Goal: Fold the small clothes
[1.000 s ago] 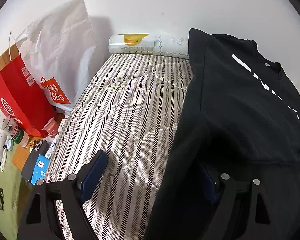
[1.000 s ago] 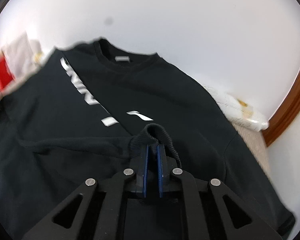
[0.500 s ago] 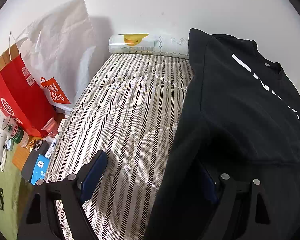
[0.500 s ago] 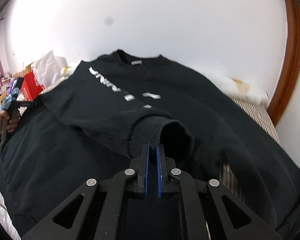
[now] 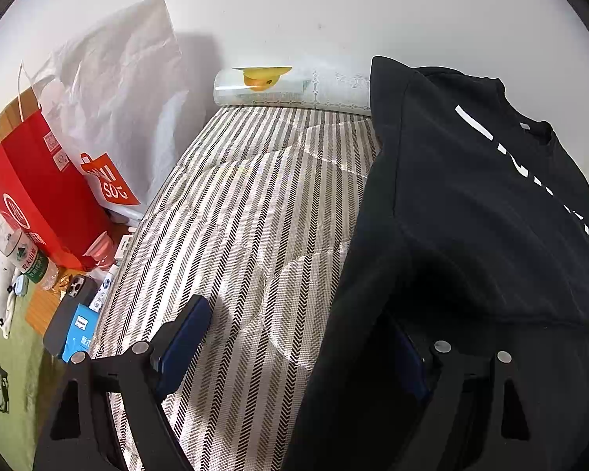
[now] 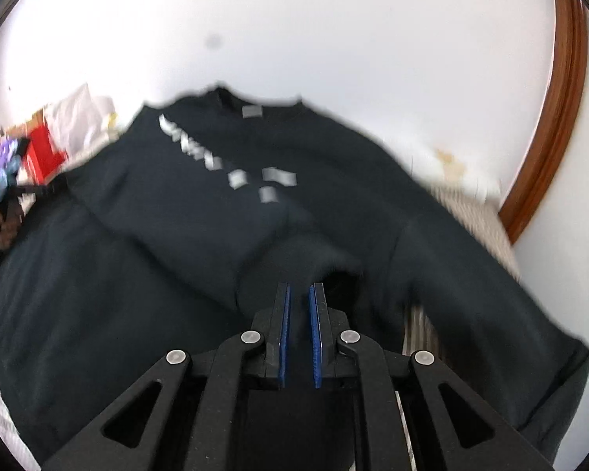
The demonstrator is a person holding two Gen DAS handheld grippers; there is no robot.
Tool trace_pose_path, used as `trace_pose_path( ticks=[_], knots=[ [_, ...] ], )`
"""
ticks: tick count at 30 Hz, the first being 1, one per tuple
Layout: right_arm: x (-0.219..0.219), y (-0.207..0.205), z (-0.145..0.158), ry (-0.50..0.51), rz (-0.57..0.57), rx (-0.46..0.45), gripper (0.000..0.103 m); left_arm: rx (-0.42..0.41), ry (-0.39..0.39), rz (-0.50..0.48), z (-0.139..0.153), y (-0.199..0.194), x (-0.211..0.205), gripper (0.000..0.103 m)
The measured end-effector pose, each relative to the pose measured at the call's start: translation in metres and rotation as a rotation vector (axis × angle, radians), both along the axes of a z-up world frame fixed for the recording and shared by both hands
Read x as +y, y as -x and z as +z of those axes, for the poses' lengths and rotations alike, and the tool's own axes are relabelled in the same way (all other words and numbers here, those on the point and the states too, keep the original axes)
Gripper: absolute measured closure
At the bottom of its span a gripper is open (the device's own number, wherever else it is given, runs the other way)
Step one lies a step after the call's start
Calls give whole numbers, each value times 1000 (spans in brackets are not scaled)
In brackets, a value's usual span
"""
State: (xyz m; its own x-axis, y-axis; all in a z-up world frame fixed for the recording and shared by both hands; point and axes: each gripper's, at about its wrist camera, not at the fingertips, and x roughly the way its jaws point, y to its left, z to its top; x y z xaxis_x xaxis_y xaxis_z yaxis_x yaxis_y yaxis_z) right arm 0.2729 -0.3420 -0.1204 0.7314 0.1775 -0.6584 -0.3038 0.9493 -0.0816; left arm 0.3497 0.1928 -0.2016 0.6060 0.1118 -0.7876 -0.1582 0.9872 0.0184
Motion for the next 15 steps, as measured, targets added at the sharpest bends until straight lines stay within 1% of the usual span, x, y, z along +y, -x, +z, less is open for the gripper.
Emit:
trace_pose_path(
  ticks=[1, 2, 4, 5, 6, 7, 8, 9, 11, 13, 15],
  knots=[
    [8, -5, 8, 3, -2, -16, 92, -1, -2, 0, 0, 0, -1, 19],
    [16, -9, 13, 6, 1, -25, 89, -3, -5, -2, 0, 0, -1, 19],
    [47, -30, 25, 13, 27, -39, 77, -5, -9, -8, 1, 0, -3, 19],
    [58, -37, 28, 13, 40, -44, 64, -8, -12, -16, 2, 0, -4, 19],
    [81, -50, 30, 20, 64, -55, 52, -9, -16, -19, 2, 0, -5, 20],
    [100, -60, 32, 26, 78, -65, 48, -14, -29, -27, 3, 0, -7, 20],
    [114, -69, 31, 27, 88, -70, 47, -21, -38, -38, 5, 1, -9, 21],
    [138, -84, 30, 24, 110, -68, 47, -28, -48, -52, 6, 1, -11, 21],
    [174, -110, 25, -6, 133, -49, 47, -47, -69, -77, 10, -1, -15, 21],
    [204, -131, 21, -42, 152, -25, 47, -63, -104, -100, 12, -6, -21, 24],
    [241, -158, 16, -59, 189, -3, 47, -80, -135, -122, 13, -9, -26, 30]
  ],
)
